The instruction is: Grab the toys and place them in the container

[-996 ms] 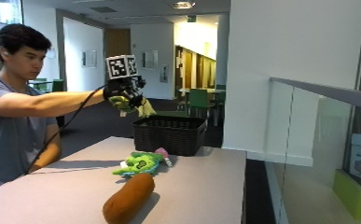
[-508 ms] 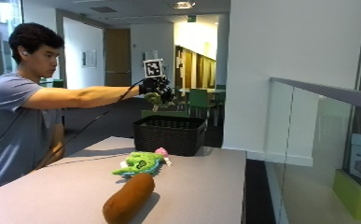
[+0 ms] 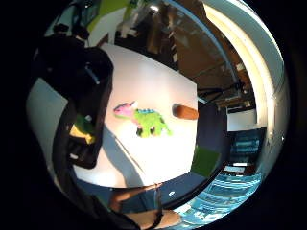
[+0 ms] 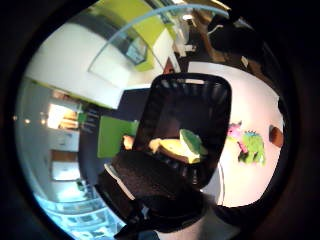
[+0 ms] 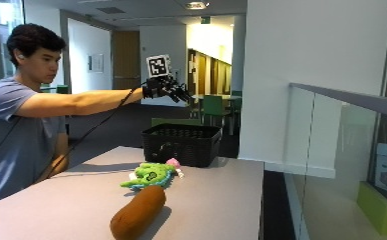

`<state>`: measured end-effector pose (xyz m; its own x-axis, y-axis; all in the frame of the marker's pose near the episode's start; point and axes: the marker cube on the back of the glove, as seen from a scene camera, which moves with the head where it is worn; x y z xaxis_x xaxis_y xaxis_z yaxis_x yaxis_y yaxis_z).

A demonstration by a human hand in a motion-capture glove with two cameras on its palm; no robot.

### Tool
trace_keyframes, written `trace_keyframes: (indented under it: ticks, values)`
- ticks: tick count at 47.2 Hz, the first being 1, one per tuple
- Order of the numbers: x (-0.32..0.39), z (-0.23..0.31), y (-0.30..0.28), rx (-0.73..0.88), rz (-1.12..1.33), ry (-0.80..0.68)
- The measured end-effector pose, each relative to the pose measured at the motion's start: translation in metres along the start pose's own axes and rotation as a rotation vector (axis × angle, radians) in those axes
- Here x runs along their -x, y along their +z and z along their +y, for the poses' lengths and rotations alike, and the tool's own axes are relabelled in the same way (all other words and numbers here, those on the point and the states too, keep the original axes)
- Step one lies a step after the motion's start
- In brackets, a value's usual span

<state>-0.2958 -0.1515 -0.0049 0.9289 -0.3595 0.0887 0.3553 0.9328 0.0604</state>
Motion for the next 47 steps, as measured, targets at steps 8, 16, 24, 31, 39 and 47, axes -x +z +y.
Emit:
trace_keyframes:
  ticks: [8,16,24,31,39,47]
  values:
    - [-0.051,0.008,0.002,-0.004,0.075,0.21]
    - [-0.106,0.03,0.023,0.009,0.089,0.136]
    - [-0.146,0.04,0.055,0.029,0.146,0.285]
    - [-0.164,0.053,0.082,0.062,0.147,0.272]
    - [-0.184,0.063,0.114,0.091,0.113,0.299]
    - [-0.2,0.079,0.163,0.146,0.084,0.291]
